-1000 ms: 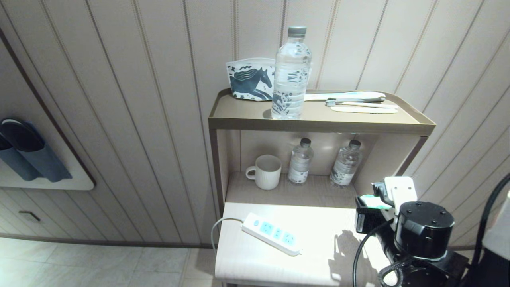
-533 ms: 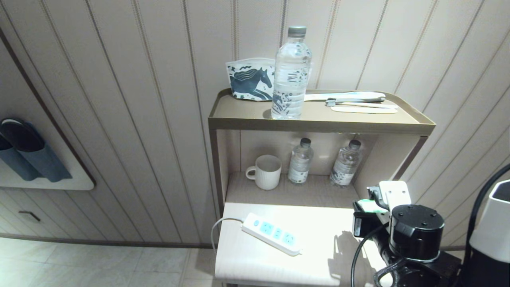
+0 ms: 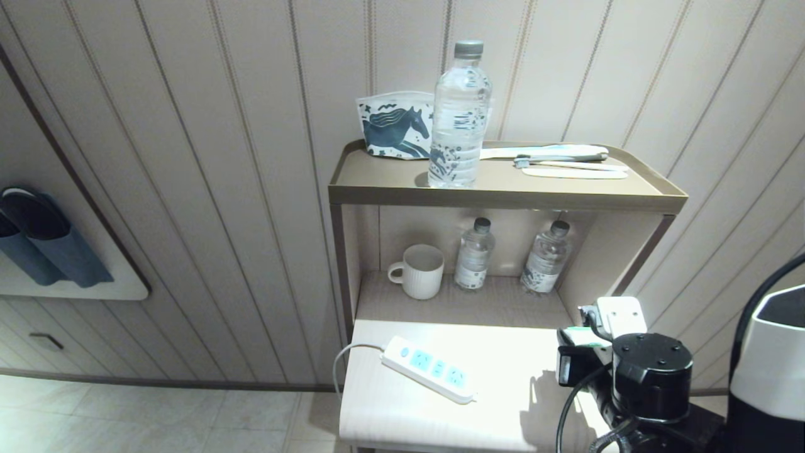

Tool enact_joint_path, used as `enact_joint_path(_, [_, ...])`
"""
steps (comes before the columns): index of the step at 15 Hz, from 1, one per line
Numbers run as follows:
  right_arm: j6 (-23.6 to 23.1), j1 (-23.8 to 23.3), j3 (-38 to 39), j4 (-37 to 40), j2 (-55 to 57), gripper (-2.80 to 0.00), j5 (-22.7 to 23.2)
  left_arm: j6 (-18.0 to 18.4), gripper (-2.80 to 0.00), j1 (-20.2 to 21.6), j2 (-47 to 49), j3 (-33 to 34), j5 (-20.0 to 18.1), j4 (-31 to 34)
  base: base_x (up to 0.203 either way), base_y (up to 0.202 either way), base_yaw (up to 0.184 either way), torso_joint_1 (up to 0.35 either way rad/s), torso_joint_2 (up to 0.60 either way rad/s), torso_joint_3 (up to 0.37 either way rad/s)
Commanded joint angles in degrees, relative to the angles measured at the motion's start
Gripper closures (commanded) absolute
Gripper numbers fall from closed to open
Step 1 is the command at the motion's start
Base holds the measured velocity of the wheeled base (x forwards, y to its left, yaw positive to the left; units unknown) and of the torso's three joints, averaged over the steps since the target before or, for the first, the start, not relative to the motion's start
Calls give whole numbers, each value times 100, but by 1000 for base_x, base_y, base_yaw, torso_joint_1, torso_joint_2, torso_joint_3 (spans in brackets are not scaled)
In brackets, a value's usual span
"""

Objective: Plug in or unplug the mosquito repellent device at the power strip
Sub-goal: Place the mosquito repellent liquid on the table

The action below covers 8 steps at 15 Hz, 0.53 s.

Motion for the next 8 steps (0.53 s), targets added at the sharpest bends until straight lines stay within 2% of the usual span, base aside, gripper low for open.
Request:
enact_joint_path(1, [-32,11,-8,-272,45,0,-35,-13,0,-1,9,24,20,1,0,0,0,0,0,0])
enact_joint_path(5, [-28,20,105,-272,-31,0,-52,-13,0,-1,9,24,29,1,0,0,0,0,0,0])
enact_joint_path(8, [21,245,195,-272,-110,0,-62,-13,0,-1,9,24,23,1,0,0,0,0,0,0])
